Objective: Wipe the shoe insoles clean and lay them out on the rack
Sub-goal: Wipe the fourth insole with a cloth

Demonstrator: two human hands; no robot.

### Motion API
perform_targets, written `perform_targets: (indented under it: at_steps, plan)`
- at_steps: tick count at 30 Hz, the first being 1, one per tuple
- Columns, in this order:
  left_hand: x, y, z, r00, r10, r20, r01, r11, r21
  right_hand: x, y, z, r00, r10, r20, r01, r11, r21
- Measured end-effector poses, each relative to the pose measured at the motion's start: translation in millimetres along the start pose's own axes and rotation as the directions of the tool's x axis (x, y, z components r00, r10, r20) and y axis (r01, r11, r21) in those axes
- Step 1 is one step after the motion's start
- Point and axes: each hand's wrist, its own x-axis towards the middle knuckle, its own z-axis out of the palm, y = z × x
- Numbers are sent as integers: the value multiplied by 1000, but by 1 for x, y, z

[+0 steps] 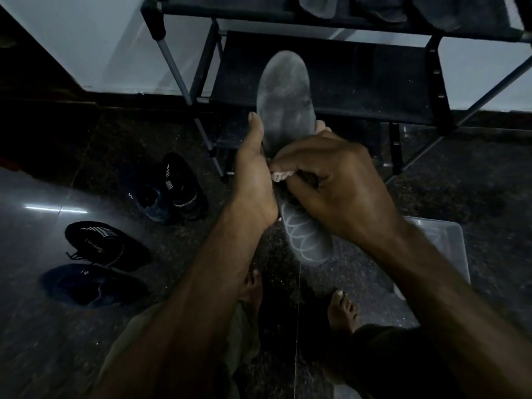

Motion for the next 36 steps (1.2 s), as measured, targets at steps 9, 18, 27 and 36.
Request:
perform_targets:
  at_steps: [9, 18, 27, 36]
  plan:
    - [1, 0, 2, 1000, -17, -8, 17, 999, -44, -2, 8, 0, 995, 73, -74, -78, 994, -76]
    - [1, 1, 0, 1000, -4, -6, 4, 999, -32, -4, 19, -3, 996, 79, -48, -87, 972, -219]
    - [-2, 4, 3, 998, 48, -37, -47, 998, 41, -4, -5, 10, 994, -90, -63, 80, 986, -143]
    - [2, 4, 2, 999, 27, -28, -27, 999, -18, -5, 11, 4, 994, 36, -103, -55, 981, -188]
